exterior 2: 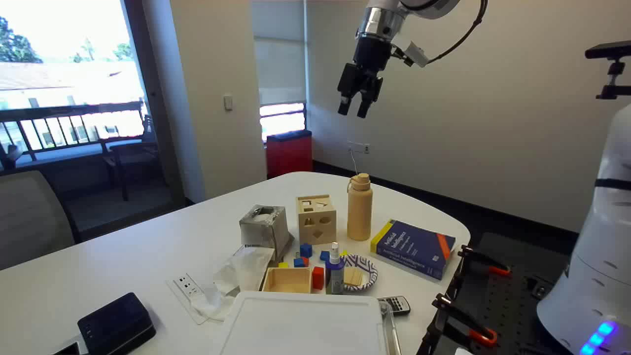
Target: Open the book
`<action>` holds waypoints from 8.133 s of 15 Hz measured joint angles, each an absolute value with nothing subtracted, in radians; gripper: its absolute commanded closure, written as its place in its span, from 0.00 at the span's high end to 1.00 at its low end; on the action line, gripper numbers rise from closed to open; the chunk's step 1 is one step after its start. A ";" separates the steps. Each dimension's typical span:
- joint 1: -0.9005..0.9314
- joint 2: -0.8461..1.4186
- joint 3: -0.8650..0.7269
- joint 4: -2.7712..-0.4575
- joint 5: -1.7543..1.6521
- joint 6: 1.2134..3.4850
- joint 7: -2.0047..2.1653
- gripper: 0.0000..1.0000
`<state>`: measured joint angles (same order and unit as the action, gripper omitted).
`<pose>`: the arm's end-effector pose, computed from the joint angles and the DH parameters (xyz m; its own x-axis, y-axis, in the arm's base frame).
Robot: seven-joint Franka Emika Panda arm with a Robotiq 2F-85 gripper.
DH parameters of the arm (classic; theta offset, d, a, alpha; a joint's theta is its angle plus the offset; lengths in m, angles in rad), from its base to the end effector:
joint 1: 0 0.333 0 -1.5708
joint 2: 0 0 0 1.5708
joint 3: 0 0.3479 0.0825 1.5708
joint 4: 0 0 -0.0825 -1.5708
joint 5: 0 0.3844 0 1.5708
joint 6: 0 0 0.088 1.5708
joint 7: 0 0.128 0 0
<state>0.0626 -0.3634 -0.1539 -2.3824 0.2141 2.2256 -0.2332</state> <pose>0.4478 -0.0348 0.4876 0.9725 0.0083 0.2329 0.0552 -0.9791 -0.1955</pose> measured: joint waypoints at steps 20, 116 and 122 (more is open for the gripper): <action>-0.257 0.224 -0.305 -1.929 -0.070 2.498 0.034 1.00; -0.697 1.138 -0.033 -1.264 0.071 1.408 -1.051 1.00; -0.697 1.133 -0.037 -1.265 0.060 1.397 -1.136 1.00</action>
<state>-0.6975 1.1328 -0.0370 -1.2652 0.0602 1.3972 -1.1363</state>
